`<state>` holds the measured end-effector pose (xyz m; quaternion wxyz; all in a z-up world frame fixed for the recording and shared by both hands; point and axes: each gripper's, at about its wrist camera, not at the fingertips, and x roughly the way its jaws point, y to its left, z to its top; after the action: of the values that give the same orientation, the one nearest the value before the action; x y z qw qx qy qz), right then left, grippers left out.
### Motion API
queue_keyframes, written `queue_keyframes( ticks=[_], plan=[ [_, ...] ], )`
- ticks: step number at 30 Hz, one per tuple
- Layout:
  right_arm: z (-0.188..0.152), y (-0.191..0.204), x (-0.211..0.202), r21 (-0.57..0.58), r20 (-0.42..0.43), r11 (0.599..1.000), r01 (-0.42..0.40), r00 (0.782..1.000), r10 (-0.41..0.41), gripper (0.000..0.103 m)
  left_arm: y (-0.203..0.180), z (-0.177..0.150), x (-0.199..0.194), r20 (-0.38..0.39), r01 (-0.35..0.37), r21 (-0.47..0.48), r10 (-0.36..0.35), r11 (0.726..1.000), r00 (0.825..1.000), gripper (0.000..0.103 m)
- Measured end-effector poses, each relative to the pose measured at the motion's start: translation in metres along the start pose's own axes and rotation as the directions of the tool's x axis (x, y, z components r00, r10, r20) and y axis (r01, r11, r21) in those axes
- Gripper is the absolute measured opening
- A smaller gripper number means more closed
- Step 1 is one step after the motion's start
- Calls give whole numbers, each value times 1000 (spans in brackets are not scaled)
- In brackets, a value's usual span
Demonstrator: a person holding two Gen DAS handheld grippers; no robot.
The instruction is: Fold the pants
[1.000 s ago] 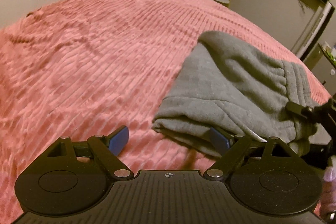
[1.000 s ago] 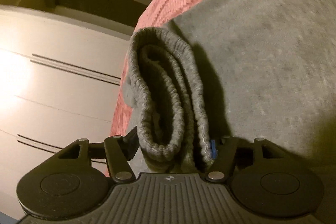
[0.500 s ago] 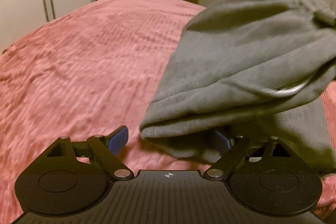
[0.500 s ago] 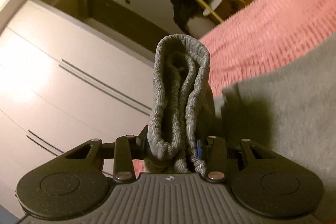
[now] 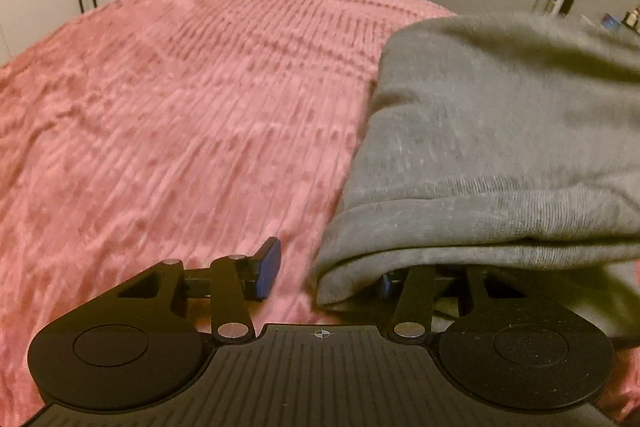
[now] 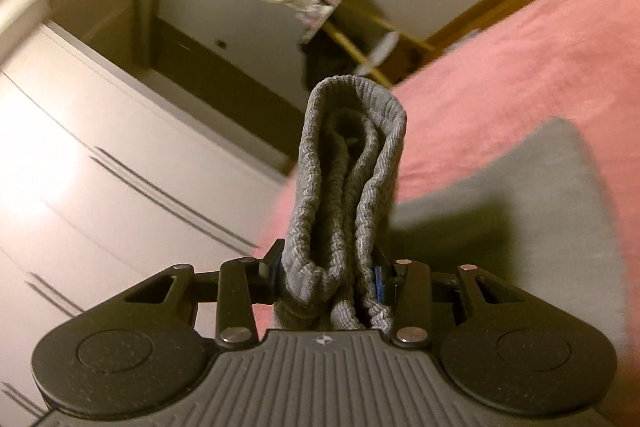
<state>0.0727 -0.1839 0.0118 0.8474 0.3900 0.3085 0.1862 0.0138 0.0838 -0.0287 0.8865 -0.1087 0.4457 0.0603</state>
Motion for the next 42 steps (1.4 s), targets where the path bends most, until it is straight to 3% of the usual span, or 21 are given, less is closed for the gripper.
queue_keyframes(
  ticks=[3, 7, 9, 12, 14, 15, 17, 18, 21, 25, 30, 36, 42],
  plan=[
    [-11, -33, 4, -12, -13, 995, 102, 995, -102, 41, -8, -1, 4, -34, 6, 40, -5, 999, 999, 63],
    [-18, -84, 11, 111, -94, 965, 238, 969, -228, 61, -17, -2, 5, -36, 6, 107, -3, 994, 999, 64],
    [-13, -98, 6, 213, -78, 960, 183, 982, -170, 76, -18, -2, 7, -39, 3, 114, 1, 993, 999, 65],
    [-4, -117, 7, 364, -48, 928, 76, 997, -63, 78, -17, -1, 10, -64, 16, 108, -9, 994, 998, 64],
    [-5, -125, 16, 409, -82, 911, 59, 996, -28, 76, -14, -2, 13, -80, 21, 96, -14, 995, 997, 65],
    [-7, -127, 20, 403, -100, 913, 66, 995, -28, 71, -13, -2, 13, -84, 23, 90, -16, 996, 996, 65],
    [-9, -121, 24, 358, -121, 929, 94, 991, -54, 59, -12, -3, 14, -89, 22, 86, -14, 996, 996, 65],
    [-9, -119, 27, 343, -130, 934, 98, 990, -56, 46, -12, -3, 14, -90, 19, 89, -11, 996, 996, 65],
    [-10, -113, 29, 303, -134, 945, 123, 987, -85, 39, -13, -3, 15, -93, 9, 97, 0, 995, 996, 64],
    [-7, -64, 23, 63, -92, 977, 203, 976, -197, 36, -14, -4, 11, -69, -2, 101, 9, 995, 998, 65],
    [2, 2, 8, -202, 30, 955, 219, 976, -218, 35, -19, -5, 8, -57, -13, 120, 20, 993, 998, 69],
    [14, 34, -5, -336, 123, 910, 243, 969, -213, 35, -27, -9, 2, -35, 7, 170, -1, 985, 999, 73],
    [10, 18, -6, -286, 110, 911, 297, 955, -277, 35, -23, -10, -4, -31, 31, 154, -27, 988, 999, 69]
  ],
)
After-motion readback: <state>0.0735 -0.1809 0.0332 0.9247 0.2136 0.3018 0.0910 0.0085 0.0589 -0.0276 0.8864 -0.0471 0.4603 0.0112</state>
